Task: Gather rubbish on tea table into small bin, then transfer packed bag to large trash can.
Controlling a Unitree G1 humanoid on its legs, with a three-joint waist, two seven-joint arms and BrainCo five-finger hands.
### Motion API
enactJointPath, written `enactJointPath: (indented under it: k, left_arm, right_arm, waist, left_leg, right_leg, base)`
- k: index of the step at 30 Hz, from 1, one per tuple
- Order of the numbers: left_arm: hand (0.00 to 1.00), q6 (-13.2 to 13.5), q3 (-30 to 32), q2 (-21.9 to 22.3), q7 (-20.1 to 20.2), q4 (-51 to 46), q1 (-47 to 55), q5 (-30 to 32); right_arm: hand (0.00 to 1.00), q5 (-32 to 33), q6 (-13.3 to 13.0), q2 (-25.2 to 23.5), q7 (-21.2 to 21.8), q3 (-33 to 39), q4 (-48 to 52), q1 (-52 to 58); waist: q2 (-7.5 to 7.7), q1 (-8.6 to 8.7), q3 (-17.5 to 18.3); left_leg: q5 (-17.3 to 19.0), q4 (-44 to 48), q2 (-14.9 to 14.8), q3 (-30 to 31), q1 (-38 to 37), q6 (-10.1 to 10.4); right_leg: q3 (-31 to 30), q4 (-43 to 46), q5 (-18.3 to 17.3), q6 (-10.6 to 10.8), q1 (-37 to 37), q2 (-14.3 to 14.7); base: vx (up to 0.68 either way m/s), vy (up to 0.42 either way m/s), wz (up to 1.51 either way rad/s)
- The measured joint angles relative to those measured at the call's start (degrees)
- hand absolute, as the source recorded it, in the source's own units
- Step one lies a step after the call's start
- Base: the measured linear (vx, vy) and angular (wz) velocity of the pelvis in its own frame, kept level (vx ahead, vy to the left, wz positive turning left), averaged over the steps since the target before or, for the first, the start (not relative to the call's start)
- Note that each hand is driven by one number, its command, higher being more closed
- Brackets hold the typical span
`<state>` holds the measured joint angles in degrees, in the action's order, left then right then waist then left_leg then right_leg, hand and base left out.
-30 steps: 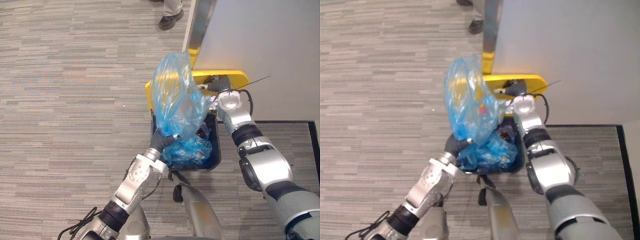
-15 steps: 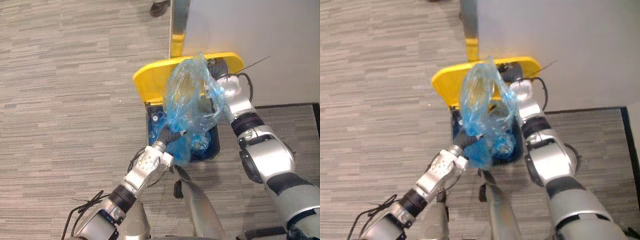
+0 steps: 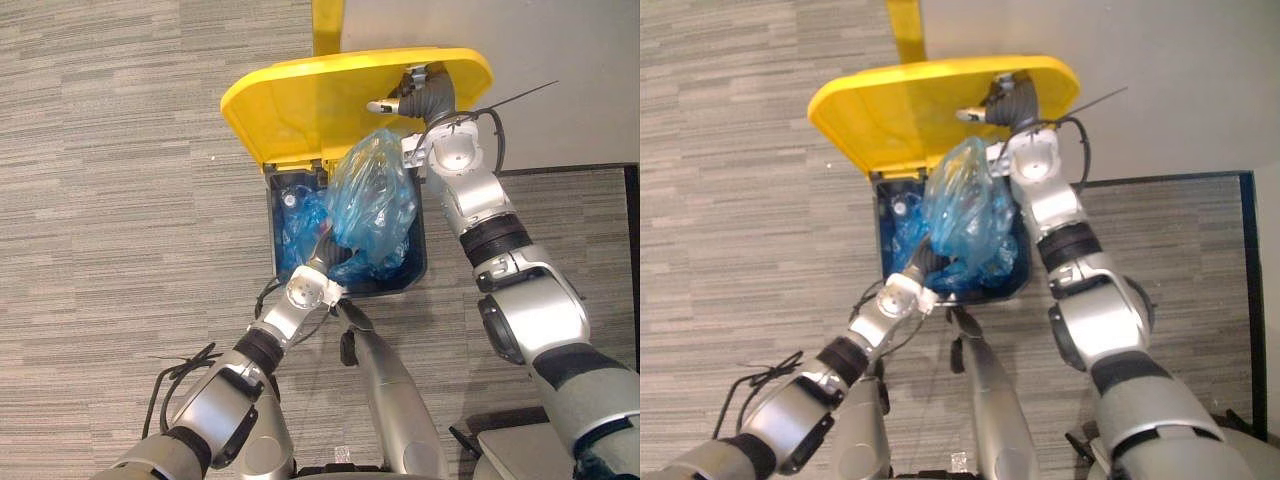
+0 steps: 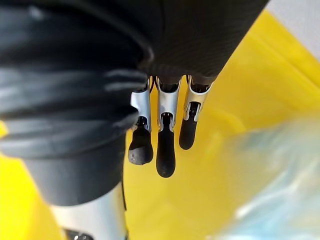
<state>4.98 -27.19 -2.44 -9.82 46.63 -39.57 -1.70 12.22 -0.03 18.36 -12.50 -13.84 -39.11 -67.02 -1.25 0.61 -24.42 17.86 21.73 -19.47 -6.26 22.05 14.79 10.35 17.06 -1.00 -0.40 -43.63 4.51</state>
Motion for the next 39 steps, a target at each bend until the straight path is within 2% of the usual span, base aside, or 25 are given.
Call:
enactJointPath:
  k: [1,2,3,5,10,14,20,24,29,33,37,39]
  left_arm:
    - [0.00,-1.1,1.5,0.5,0.0,1.3,0.2,1.7]
    - [0.00,-1.5,1.9,0.7,-0.2,1.6,0.0,2.1]
    - [0.00,-2.0,2.8,1.1,-0.2,2.5,-0.2,3.1]
    - [0.00,-3.2,3.8,1.8,-0.3,3.7,-1.5,5.7]
    - [0.00,-4.3,7.6,3.4,-1.6,3.9,-1.3,10.5]
    - [0.00,-5.5,8.2,3.2,-2.6,4.7,-0.5,14.1]
    - [0.00,-6.0,10.2,2.9,-4.1,4.0,1.0,15.2]
    - [0.00,-5.9,10.6,0.6,-6.0,-1.5,4.6,15.3]
    - [0.00,-5.4,14.1,-1.5,-6.3,-10.0,13.6,15.1]
    - [0.00,-4.1,17.5,-3.3,-5.6,-17.2,25.0,12.8]
    - [0.00,-3.5,22.1,-4.7,-3.4,-17.8,32.6,10.7]
    - [0.00,-3.1,25.2,-4.7,-2.2,-14.4,35.9,8.2]
  right_arm:
    - [0.00,0.3,-0.6,-0.8,-0.3,-0.3,0.6,0.5]
    - [0.00,0.3,-0.7,-1.1,-0.2,-0.6,0.7,0.2]
    - [0.00,0.4,-0.7,-2.1,-0.1,-0.6,1.1,0.2]
    - [0.00,1.4,-0.8,-3.0,-0.2,-0.6,1.8,0.4]
    - [0.00,1.4,-0.7,-3.1,-0.1,-1.6,1.8,0.8]
    - [0.00,1.4,-0.7,-3.2,0.1,-2.4,1.8,0.9]
    - [0.00,1.2,-0.9,-3.0,0.6,-2.4,1.6,4.0]
    - [0.00,-0.5,-0.9,-2.4,1.1,-2.4,-0.5,6.8]
    - [0.00,-3.3,-0.8,-2.2,1.6,-1.9,-0.6,14.0]
    - [0.00,-5.4,0.0,-2.1,3.1,0.6,-0.6,22.3]
    - [0.00,-6.9,0.3,-2.4,4.7,2.5,-0.5,29.1]
    - [0.00,-7.8,0.3,-2.6,5.5,2.6,0.5,33.7]
  waist:
    - [2.75,2.53,-0.3]
    - [2.64,1.75,-0.4]
    - [2.77,0.57,-0.2]
    - [3.14,0.70,-0.6]
    - [3.15,0.60,-0.6]
    - [3.17,0.42,-0.1]
    - [3.23,0.17,-0.1]
    - [3.25,0.08,0.4]
    - [3.21,-0.15,3.2]
    - [2.95,-0.80,5.8]
    - [2.48,-1.20,7.6]
    - [1.98,-1.35,8.9]
  left_leg:
    - [-1.6,-1.0,1.6,-0.6,0.0,1.7]
    - [-1.5,-0.2,0.8,-0.4,0.3,2.0]
    - [-1.6,0.7,0.4,-0.8,-0.4,1.8]
    - [-0.8,-0.8,0.2,-1.4,-1.1,1.6]
    - [-1.1,-1.1,1.4,-1.5,-2.2,1.5]
    - [-3.1,-4.8,2.4,-1.2,-4.3,1.4]
    - [-5.3,-9.2,3.2,-1.0,-7.4,1.2]
    - [-5.6,-10.4,3.5,-0.8,-9.3,0.9]
    - [-6.1,-12.0,4.0,-0.4,-10.5,0.3]
    - [-6.2,-13.0,4.3,-0.5,-13.4,-0.1]
    - [-5.6,-13.1,5.1,-0.4,-16.1,-1.3]
    - [-5.0,-12.6,5.8,-0.6,-17.4,-2.3]
  right_leg:
    - [-5.8,5.9,-0.9,-2.4,-0.2,-2.6]
    - [-5.7,5.2,-0.9,-1.2,-0.4,-1.4]
    - [-3.7,3.4,1.1,-0.8,-0.3,-1.5]
    - [-2.3,2.9,3.0,-2.2,-0.5,-1.6]
    - [-2.3,2.5,3.1,-2.0,1.1,-2.6]
    - [-2.0,0.4,3.7,-1.6,3.1,-3.2]
    - [-1.7,-1.5,4.5,-1.2,5.5,-3.6]
    - [-1.5,-2.7,4.6,-0.9,7.9,-3.7]
    - [-1.4,-5.1,5.5,-0.2,9.9,-3.8]
    - [-1.5,-6.5,5.6,-0.1,13.0,-3.9]
    - [-1.8,-7.1,5.6,0.0,16.0,-4.3]
    - [-2.6,-8.1,6.2,1.0,17.9,-4.7]
  base:
    - [0.09,-0.143,0.27]
    - [0.14,-0.116,0.16]
    - [0.11,-0.047,-0.41]
    - [0.08,0.003,-0.07]
    - [0.03,0.028,0.08]
    - [0.02,0.018,0.12]
    - [0.05,0.005,0.05]
    - [0.04,0.028,0.06]
    - [0.04,0.035,0.05]
    - [0.06,0.066,0.02]
    - [0.02,0.060,0.05]
    - [-0.01,0.077,-0.03]
